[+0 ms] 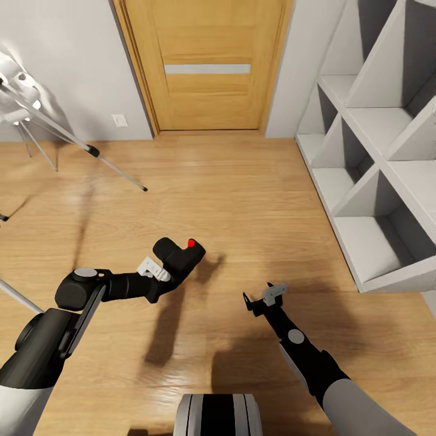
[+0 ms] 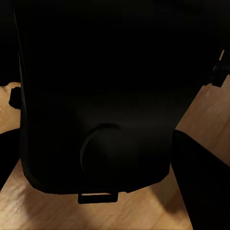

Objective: Attach the digital camera to the camera tripod in the bedroom.

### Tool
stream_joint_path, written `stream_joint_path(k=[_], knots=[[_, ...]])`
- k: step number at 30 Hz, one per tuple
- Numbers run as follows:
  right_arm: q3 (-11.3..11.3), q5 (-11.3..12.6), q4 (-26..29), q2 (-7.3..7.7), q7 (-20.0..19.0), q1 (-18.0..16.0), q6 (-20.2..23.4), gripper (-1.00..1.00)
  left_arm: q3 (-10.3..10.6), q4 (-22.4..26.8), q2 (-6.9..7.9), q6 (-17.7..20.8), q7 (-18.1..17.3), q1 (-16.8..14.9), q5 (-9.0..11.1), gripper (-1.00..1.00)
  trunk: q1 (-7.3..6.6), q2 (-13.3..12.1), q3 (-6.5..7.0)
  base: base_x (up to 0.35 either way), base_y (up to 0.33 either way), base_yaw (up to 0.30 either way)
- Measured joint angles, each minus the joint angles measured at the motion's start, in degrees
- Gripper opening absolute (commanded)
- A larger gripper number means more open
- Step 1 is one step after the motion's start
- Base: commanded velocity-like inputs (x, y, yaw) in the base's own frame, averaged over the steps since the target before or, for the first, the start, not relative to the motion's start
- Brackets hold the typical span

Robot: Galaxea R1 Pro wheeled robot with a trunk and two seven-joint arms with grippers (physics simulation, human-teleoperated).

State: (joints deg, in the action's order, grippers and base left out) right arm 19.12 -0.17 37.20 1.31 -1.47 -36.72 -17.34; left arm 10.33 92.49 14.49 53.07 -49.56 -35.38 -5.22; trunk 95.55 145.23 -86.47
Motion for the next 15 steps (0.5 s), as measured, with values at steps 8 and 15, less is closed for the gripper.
stream_joint_path(k=[8, 15], knots=[[0.00, 0.00, 0.00, 0.01, 0.00, -0.01, 0.00, 1.00, -0.06, 0.00, 0.00, 0.00, 0.00, 0.00, 0.00, -1.00, -0.21, -0.11, 1.77, 0.000, 0.000, 0.000], [0.00, 0.00, 0.00, 0.04, 0.00, 0.00, 0.00, 1.00, -0.06, 0.00, 0.00, 0.00, 0.00, 0.00, 0.01, -1.00, -0.39, -0.20, 3.33, 0.000, 0.000, 0.000]])
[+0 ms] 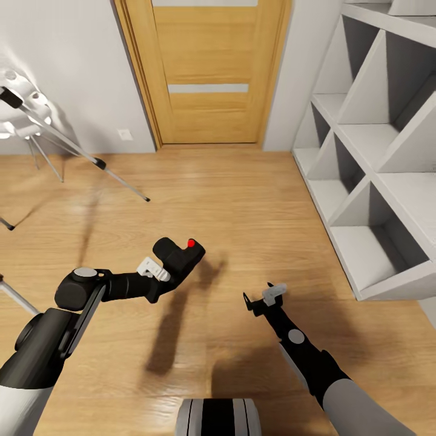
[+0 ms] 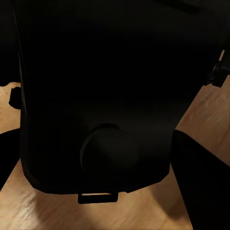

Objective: Attach the digital camera to the camera tripod in the bedroom.

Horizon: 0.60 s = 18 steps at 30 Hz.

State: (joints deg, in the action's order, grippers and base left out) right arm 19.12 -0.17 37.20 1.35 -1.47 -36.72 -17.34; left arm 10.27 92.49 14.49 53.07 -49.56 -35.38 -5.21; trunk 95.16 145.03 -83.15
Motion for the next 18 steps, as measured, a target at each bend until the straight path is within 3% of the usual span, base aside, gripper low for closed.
stream_joint_path(k=[13, 18], knots=[[-0.07, 0.08, 0.00, 0.01, 0.00, -0.02, 0.00, 1.00, 0.05, 0.00, -0.04, 0.01, 0.00, 0.00, 0.02, -1.00, -0.34, -0.17, 2.88, 0.000, 0.000, 0.000], [-0.06, 0.08, 0.00, 0.01, 0.04, 0.00, 0.00, 1.00, 0.08, 0.00, -0.08, 1.69, 0.00, 0.00, -0.02, -1.00, -0.46, -0.24, 3.99, 0.000, 0.000, 0.000]])
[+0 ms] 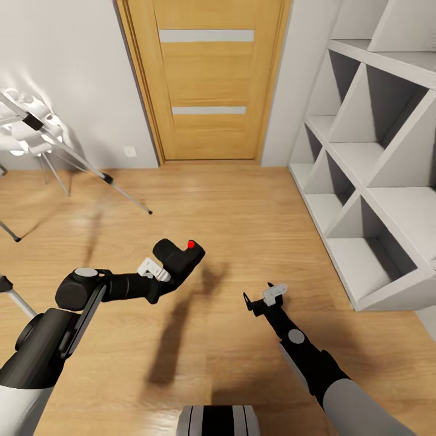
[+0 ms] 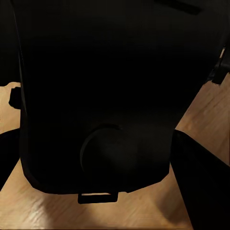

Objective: Attach the digital camera to the camera tripod in the bedroom.

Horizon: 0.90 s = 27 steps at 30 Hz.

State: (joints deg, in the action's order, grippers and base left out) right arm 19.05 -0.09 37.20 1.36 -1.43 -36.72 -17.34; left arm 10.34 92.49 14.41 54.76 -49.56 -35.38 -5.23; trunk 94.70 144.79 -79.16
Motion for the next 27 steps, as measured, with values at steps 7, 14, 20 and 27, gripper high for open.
stream_joint_path(k=[7, 14, 20, 27], knots=[[-0.02, -0.01, 0.00, 0.00, 0.10, -0.02, 0.00, 1.00, 0.09, 0.00, -0.01, 1.42, 0.00, 0.00, 0.02, -1.00, -0.18, -0.09, 1.55, 0.000, 0.000, 0.000], [-0.03, -0.05, 0.00, 0.00, 0.13, -0.01, 0.00, 1.00, 0.03, 0.00, -0.01, 1.47, 0.00, 0.00, 0.02, -1.00, -0.36, -0.19, 3.10, 0.000, 0.000, 0.000], [-0.03, -0.06, 0.00, 0.00, 0.14, -0.02, 0.00, 1.00, 0.08, 0.00, -0.01, 1.47, 0.00, 0.00, 0.02, -1.00, -0.52, -0.27, 4.43, 0.000, 0.000, 0.000], [-0.03, -0.08, -0.08, 0.00, 0.14, -0.02, 0.00, 1.00, 0.09, 0.00, -0.01, 1.47, 0.00, 0.00, 0.02, -1.00, -0.70, -0.36, 5.99, 0.000, 0.000, 0.000]])
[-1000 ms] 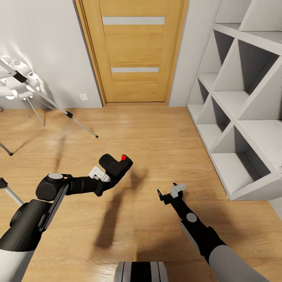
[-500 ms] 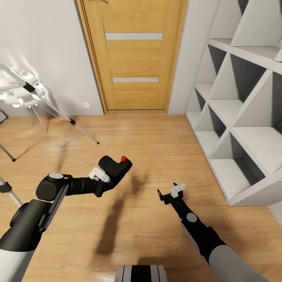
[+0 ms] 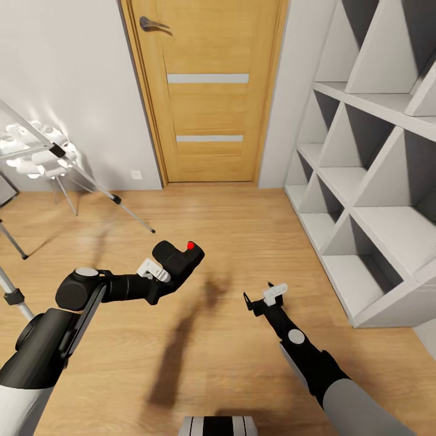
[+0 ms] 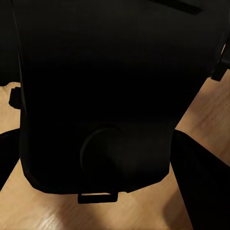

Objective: Attach the digital camera to the camera tripod in the bedroom.

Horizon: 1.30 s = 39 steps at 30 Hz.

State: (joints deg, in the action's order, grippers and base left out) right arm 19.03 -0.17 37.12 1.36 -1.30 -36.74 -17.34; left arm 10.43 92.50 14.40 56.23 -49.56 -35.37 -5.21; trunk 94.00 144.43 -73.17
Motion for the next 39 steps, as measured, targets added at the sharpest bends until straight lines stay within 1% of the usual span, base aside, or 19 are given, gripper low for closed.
stream_joint_path(k=[39], knots=[[0.00, 0.00, -0.22, 0.00, -0.08, 0.04, 0.00, 1.00, 0.00, 0.00, -0.09, 0.01, 0.00, 0.00, 0.01, -1.00, -1.00, -0.52, 8.65, 0.000, 0.000, 0.000]])
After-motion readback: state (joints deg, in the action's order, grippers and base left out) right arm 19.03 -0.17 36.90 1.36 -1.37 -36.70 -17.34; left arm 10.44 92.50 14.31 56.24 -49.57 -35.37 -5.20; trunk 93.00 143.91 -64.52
